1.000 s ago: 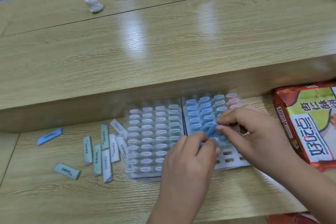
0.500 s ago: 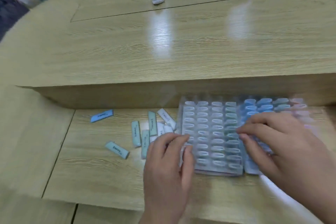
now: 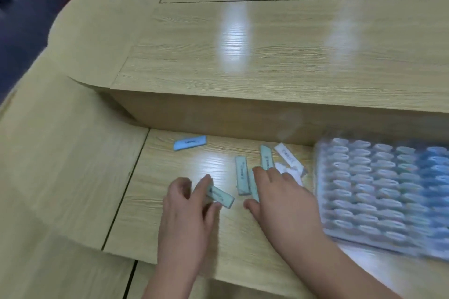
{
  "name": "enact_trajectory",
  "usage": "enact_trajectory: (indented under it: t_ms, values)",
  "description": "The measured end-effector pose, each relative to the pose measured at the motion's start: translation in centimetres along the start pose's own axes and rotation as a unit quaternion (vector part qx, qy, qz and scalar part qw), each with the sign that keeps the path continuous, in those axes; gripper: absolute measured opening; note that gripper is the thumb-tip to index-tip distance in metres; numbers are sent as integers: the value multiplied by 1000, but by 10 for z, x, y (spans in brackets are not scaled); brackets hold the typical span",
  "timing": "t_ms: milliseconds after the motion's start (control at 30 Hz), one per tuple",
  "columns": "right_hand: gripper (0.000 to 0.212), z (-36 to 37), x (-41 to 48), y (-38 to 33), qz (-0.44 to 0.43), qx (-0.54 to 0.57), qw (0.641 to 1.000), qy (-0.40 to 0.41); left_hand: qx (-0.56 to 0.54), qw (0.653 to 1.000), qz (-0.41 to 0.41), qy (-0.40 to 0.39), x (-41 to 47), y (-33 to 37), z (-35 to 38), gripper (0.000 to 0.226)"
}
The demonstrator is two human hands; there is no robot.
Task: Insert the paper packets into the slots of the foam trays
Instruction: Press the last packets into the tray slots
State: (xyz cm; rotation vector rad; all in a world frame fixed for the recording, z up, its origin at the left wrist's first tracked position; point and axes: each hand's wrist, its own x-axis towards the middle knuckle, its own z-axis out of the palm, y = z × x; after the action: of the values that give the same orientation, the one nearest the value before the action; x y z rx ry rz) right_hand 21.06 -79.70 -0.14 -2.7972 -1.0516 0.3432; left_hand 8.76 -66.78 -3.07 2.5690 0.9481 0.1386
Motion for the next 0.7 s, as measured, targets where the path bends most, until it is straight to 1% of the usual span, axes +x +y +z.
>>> enact_trajectory:
  t_ms: [67,167,233,300,367,433,500,567,600,700]
  values:
    - [45,1,3,-1,12,5,1000,4,23,1000,16,12,6,-1,-1,37]
    - [38,0,8,-2,37,34,999,-13,29,999,41,18,13,-7,-5,26]
    - [29,-3,9,-2,57,52,997,-15,-17,999,32,8,17,-10,-9,22]
    - [20,-7,7,0,65,66,996,-13,-87,996,-15,7,20,-11,-13,28]
    - [18,-15,1,3,63,97,993,-4,-159,986,-57,14,20,-9,-17,27]
    - [19,-29,-9,12,55,140,988,26,-217,973,-61,41,17,0,-25,23]
    - [18,-47,-22,27,42,196,978,61,-271,960,-49,57,13,17,-34,22]
    - [18,-66,-37,49,22,263,960,93,-317,946,-23,70,9,43,-42,23]
    - [21,-76,-44,64,9,282,953,110,-327,942,-7,79,7,58,-46,23]
    - [31,-100,-68,120,-7,260,952,159,-335,937,51,85,0,112,-54,25]
